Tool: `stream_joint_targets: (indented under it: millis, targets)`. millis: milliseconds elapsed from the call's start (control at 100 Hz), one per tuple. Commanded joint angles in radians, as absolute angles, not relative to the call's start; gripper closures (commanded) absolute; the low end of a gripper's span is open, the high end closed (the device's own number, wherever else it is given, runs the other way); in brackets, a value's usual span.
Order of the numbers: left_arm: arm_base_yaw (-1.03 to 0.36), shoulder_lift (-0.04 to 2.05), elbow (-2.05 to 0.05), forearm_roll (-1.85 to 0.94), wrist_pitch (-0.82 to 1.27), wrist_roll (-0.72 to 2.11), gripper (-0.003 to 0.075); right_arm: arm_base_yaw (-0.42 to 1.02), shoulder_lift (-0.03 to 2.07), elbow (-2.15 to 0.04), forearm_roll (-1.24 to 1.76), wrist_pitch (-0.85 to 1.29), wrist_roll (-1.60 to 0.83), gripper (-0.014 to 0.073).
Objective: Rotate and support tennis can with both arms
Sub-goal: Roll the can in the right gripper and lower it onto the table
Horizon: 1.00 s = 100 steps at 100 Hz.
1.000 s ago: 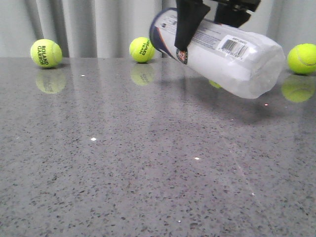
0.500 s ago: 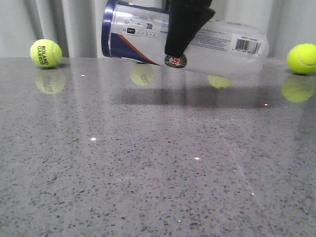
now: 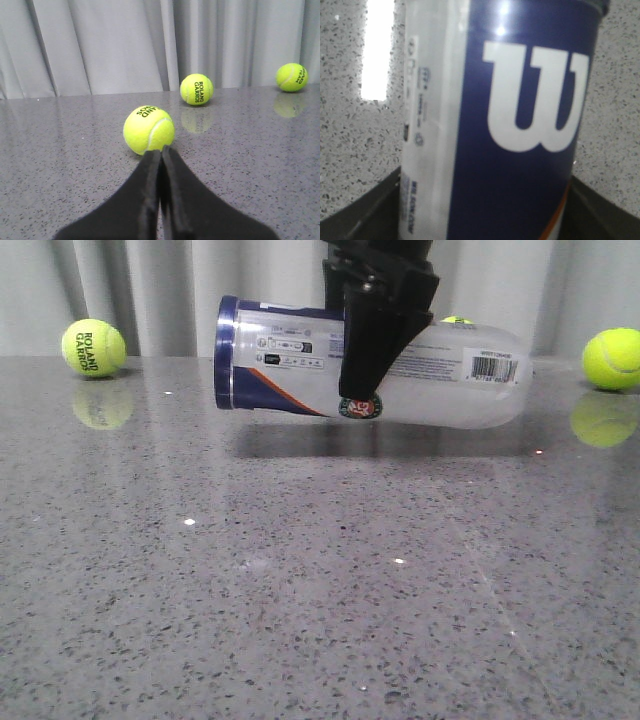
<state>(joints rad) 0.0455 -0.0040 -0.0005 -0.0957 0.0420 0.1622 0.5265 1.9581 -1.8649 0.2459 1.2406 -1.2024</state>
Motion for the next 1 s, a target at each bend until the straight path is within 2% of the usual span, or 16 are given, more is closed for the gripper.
stream_joint_targets:
  millis: [0,590,660,810,990]
  targets:
    - [0.038,-0.035,0.044,-0.099,-0.034,0.151,0.0740,0.527,1.904,-1.896,0.253,1.327,-1.228,0.0209]
    - [0.038,-0.035,0.044,-0.099,-0.034,0.151,0.0740,0.528,1.951,-1.893,0.254,1.318,-1.238,0.0207]
    - [0.038,-0.035,0.044,-0.099,-0.034,0.151,0.0740,0.528,1.954,-1.893,0.254,1.321,-1.237,0.0158]
    - [0.038,-0.035,0.044,-0.099,-0.034,0.151,0.0740,0.532,1.955,-1.893,0.253,1.323,-1.237,-0.0069]
    - [0.038,-0.035,0.044,-0.099,-0.034,0.151,0.0740,0.535,1.955,-1.894,0.253,1.326,-1.237,-0.0051]
